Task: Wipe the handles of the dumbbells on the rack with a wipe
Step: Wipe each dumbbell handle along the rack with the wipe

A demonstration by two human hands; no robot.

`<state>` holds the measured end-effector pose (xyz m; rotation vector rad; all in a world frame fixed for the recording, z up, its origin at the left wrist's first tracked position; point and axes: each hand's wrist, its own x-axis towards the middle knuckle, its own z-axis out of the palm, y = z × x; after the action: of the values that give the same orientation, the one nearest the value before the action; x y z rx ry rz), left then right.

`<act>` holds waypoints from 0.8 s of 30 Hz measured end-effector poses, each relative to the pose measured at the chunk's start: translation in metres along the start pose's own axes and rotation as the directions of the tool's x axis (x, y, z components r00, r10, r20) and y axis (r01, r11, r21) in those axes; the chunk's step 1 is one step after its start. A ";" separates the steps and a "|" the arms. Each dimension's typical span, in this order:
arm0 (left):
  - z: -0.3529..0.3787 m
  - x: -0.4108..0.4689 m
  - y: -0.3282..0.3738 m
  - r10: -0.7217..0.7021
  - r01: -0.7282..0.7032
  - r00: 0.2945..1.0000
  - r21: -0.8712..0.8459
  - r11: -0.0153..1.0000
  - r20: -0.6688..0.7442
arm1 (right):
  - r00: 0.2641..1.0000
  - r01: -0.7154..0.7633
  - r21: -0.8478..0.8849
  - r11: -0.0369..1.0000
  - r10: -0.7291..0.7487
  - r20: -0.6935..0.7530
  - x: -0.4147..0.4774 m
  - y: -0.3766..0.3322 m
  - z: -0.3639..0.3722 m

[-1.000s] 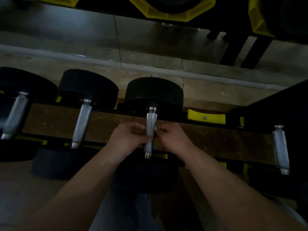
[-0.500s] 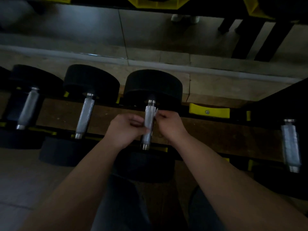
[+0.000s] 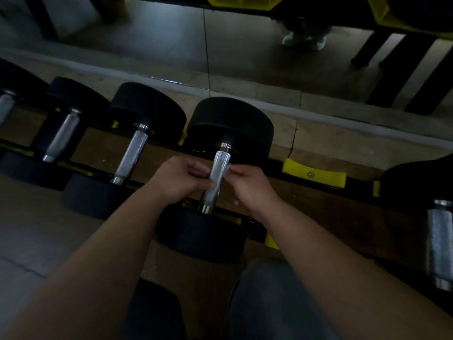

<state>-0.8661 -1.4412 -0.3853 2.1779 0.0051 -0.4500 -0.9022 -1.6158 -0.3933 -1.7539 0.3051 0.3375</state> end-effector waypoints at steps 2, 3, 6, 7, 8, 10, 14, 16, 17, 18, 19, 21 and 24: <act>0.001 -0.001 0.002 0.007 -0.007 1.000 0.018 1.000 -0.012 | 0.999 0.014 0.020 1.000 -0.015 0.038 -0.002 0.004 0.001; 0.001 -0.001 0.002 0.011 -0.010 1.000 0.028 1.000 -0.018 | 0.999 0.008 0.028 1.000 -0.010 0.046 -0.003 0.005 0.001; 0.001 -0.004 0.002 0.014 -0.012 0.999 0.058 0.998 -0.040 | 0.998 -0.012 0.014 1.000 0.011 0.058 -0.005 0.005 -0.001; 0.001 -0.004 0.002 0.013 -0.011 0.999 0.061 0.998 -0.041 | 0.997 -0.021 -0.020 1.000 0.023 0.077 -0.006 0.005 -0.003; 0.002 -0.004 0.002 0.012 -0.010 0.999 0.057 0.998 -0.039 | 0.993 -0.035 -0.076 0.996 0.044 0.110 -0.008 0.003 -0.005; 0.002 -0.004 0.003 0.009 -0.007 0.999 0.043 0.999 -0.039 | 0.972 -0.064 -0.218 0.974 0.110 0.206 -0.011 0.001 -0.006; 0.000 -0.003 0.003 0.010 -0.009 1.000 0.029 1.000 -0.014 | 0.987 -0.121 -0.032 0.992 0.123 0.105 0.000 -0.005 -0.001; 0.000 -0.002 0.004 0.008 -0.008 1.000 0.020 1.000 0.001 | 0.995 -0.103 0.153 0.983 0.101 0.020 0.010 -0.009 0.001; 0.000 -0.003 0.005 0.006 -0.007 1.000 0.018 1.000 0.004 | 0.995 -0.097 0.163 0.982 0.096 0.011 0.012 -0.009 0.001; -0.001 -0.003 0.005 0.007 -0.007 1.000 0.025 1.000 0.007 | 0.994 -0.107 0.129 0.986 0.105 0.023 0.011 -0.009 0.001; -0.001 -0.003 0.006 0.010 -0.011 1.000 0.033 0.999 0.011 | 0.989 -0.142 0.066 0.988 0.138 0.054 0.009 -0.007 0.002; -0.002 -0.004 0.006 0.015 -0.016 0.999 0.036 0.999 0.031 | 0.954 -0.258 -0.049 0.965 0.263 0.148 0.003 0.000 0.004; -0.003 0.000 0.004 -0.012 0.013 0.998 -0.011 1.000 0.068 | 0.945 -0.309 -0.007 0.951 0.308 0.109 0.004 0.000 0.006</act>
<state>-0.8649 -1.4413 -0.3806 2.1517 -0.0157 -0.5293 -0.8987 -1.6099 -0.3965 -1.6701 0.5042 0.6545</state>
